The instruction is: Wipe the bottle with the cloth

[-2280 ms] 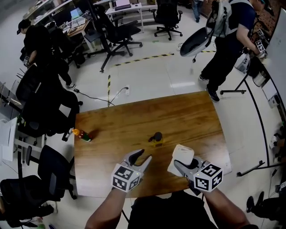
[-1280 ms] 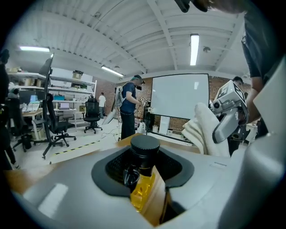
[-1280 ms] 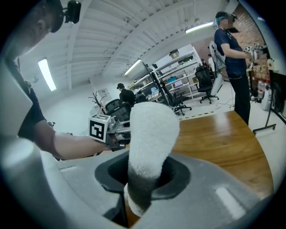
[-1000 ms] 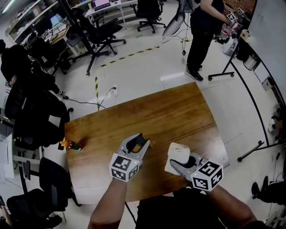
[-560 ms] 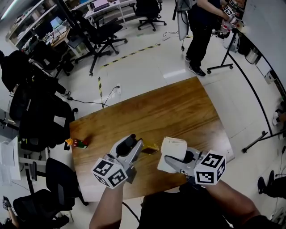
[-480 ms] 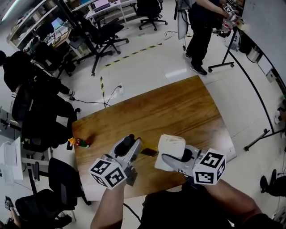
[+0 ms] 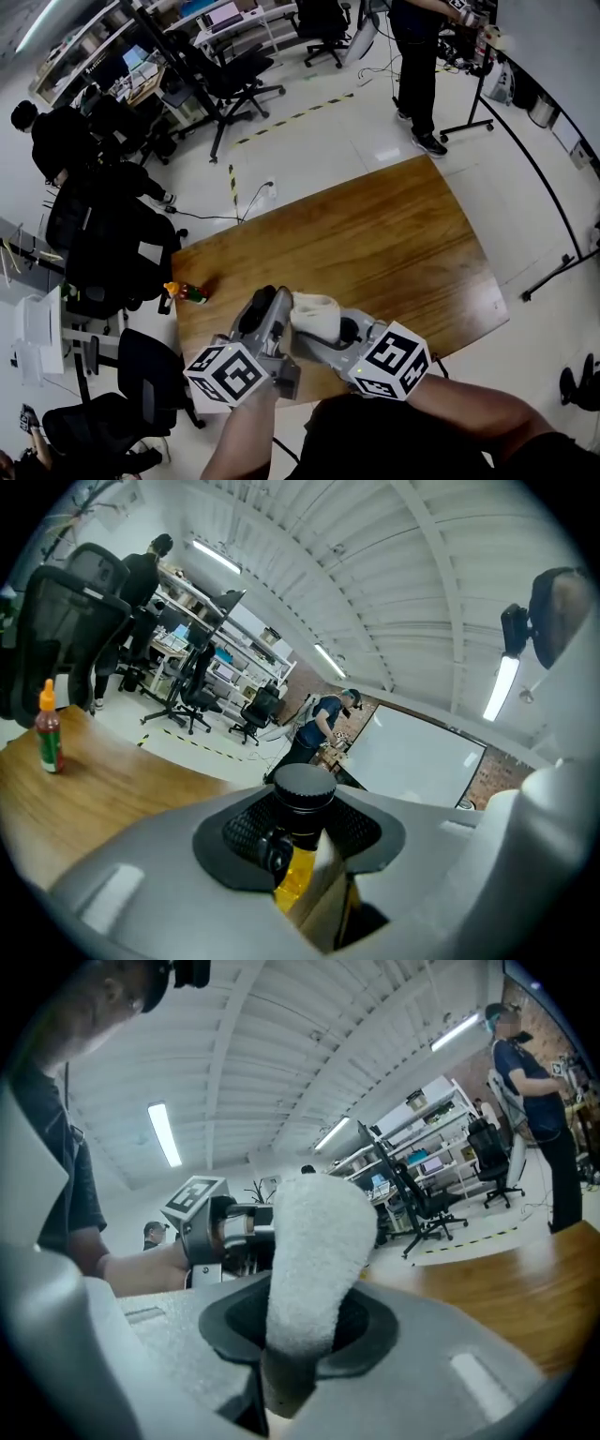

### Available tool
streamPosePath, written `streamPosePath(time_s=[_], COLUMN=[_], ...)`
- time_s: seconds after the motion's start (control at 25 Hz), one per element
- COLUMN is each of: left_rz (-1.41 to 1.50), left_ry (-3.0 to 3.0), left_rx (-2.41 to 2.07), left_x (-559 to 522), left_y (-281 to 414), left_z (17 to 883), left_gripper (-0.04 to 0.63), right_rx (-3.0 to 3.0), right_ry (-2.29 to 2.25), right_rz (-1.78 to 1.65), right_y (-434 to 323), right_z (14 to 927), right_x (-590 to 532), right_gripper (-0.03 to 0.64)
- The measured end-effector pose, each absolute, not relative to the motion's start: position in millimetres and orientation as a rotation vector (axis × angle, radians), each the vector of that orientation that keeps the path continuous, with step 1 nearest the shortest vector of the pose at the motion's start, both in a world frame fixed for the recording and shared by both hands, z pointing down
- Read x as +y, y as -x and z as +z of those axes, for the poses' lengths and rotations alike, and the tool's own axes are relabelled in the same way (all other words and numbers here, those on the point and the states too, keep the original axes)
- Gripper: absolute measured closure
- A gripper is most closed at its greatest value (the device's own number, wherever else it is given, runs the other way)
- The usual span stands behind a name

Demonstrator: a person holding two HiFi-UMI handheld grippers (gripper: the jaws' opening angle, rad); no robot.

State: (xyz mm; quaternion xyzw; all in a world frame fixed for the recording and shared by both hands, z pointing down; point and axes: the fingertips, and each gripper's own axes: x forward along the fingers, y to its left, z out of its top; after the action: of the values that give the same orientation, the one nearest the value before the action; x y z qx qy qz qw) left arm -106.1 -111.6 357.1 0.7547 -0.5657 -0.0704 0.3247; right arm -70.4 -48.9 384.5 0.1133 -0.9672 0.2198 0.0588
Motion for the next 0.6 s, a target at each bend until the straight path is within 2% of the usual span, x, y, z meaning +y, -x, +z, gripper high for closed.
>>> streamPosePath(time_s=[0.6], left_rz=[-0.235], left_ry=[-2.169], left_rx=[-1.357], left_x=[-92.9], left_y=[104.4], left_z=[324.9], left_gripper=[0.423], right_rx=[-2.824], right_ry=[-0.396], right_rz=[0.712], right_y=[38.6], right_z=[428.1], right_x=[-51.3], right_gripper=[0.529])
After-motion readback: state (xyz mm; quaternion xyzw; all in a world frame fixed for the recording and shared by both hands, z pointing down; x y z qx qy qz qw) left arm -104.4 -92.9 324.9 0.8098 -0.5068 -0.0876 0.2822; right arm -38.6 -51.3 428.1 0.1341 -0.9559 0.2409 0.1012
